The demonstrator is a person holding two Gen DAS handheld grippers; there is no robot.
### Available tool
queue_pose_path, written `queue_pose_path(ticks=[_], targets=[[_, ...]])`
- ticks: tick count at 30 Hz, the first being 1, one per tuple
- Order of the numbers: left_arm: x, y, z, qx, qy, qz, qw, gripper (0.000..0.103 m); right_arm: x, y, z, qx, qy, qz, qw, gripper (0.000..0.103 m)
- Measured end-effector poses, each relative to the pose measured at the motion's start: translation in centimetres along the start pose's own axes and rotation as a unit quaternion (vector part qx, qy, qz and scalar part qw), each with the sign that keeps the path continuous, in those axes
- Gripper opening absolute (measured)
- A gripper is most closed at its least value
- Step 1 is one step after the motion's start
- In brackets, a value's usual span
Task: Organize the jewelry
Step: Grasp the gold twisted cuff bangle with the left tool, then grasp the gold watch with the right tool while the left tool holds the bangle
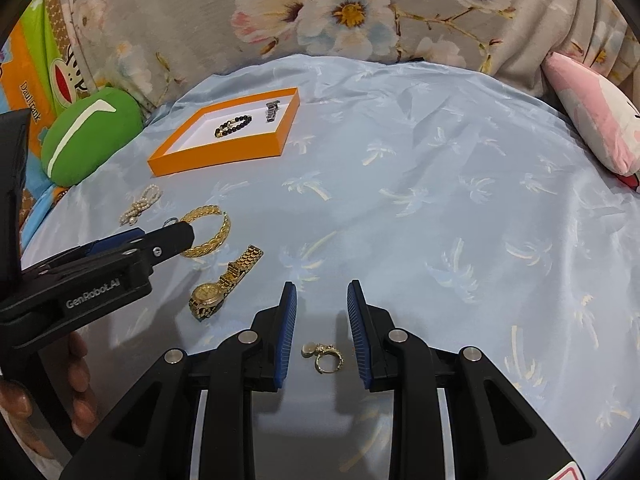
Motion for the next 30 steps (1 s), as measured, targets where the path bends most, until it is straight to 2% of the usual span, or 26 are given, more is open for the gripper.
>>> queue_pose_path(ticks=[5, 12, 17, 24, 30], targets=[[1.8, -0.8, 0.0, 0.016, 0.018, 0.016, 0.9996, 0.066, 0.0, -0.6, 0.2, 0.006, -0.002, 0.001, 1.0, 0.026], [3.0, -0.1, -0.1, 0.002, 0.038, 0.034, 0.9987, 0.065, 0.0, -1.4, 0.2, 0.016, -0.002, 0.003, 1.0, 0.026], [3.3, -0.8, 0.0, 0.027, 0.038, 0.049, 0.9977, 0.054, 0.1, -1.4, 0.1, 0.016, -0.001, 0.007, 1.0, 0.026], [3.1, -0.8, 0.1, 0.021, 0.035, 0.039, 0.9984, 0.053, 0.2, -1.4, 0.1, 0.018, 0.0, 0.009, 1.0, 0.026], [0.8, 0.3, 0.8, -0.001, 0.003, 0.025, 0.9997, 0.053, 0.2, -0.3, 0.0, 0.006, 0.003, 0.021, 1.0, 0.026]])
Point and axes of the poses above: each gripper's, at about its wrist camera, not at the fingertips, and x roughly the way its jaws point, y to its left, z to its top, the point moved 9 cm from there along x, roughly the way its jaws point, and after that the axes turned 2 degrees about z, right-handed, at the moved point
